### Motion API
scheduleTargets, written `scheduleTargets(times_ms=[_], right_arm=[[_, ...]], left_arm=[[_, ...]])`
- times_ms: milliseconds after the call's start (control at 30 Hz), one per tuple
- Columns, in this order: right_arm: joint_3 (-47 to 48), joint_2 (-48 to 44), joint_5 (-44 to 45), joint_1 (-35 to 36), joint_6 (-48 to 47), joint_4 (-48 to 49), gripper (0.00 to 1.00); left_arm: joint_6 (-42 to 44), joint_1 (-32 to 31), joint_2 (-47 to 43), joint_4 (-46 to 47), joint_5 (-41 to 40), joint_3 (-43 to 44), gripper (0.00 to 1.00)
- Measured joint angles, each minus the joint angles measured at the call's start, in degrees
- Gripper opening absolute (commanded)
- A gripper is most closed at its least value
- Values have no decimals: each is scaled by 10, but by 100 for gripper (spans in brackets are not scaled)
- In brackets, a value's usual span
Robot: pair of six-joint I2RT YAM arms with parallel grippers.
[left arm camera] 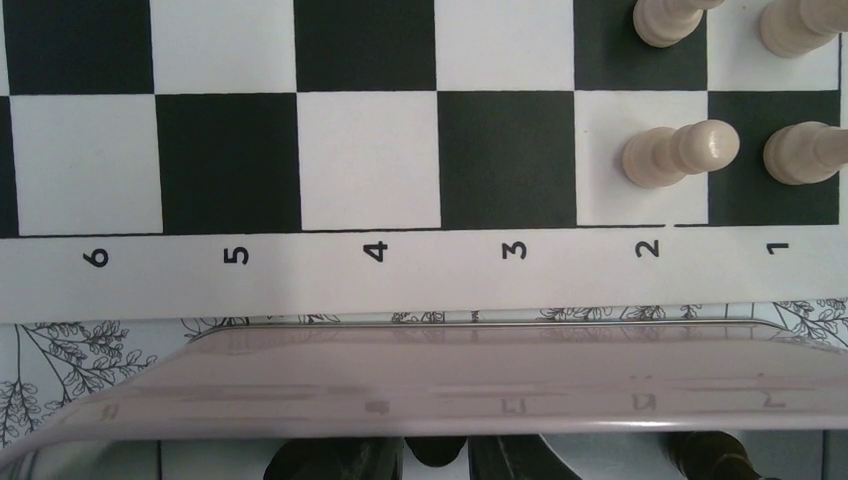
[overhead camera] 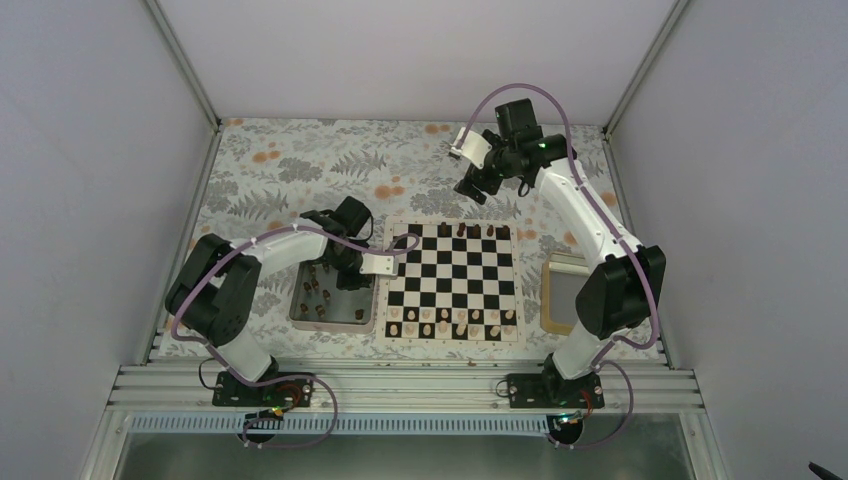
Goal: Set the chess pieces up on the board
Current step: Pick up the chess piece from the storage box, then place the chess piece on the chessboard.
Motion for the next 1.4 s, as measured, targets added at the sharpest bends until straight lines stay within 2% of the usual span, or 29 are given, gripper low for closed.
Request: scheduleTargets(times_ms=[433, 700, 900, 1033, 1400], right_arm=[[-2, 0, 0, 0, 0, 0, 100], [-5, 0, 0, 0, 0, -2, 100], [-7, 0, 0, 0, 0, -2, 100], [-8, 0, 0, 0, 0, -2, 100], [-8, 0, 10, -24, 15, 9, 100]], left_arm=[[0, 8, -46, -66, -66, 14, 15], [2, 14, -67, -146, -80, 132, 15], [13, 14, -61, -168, -89, 190, 15], [26, 14, -25, -168, -90, 236, 15], [49, 14, 153, -131, -57, 405, 15]])
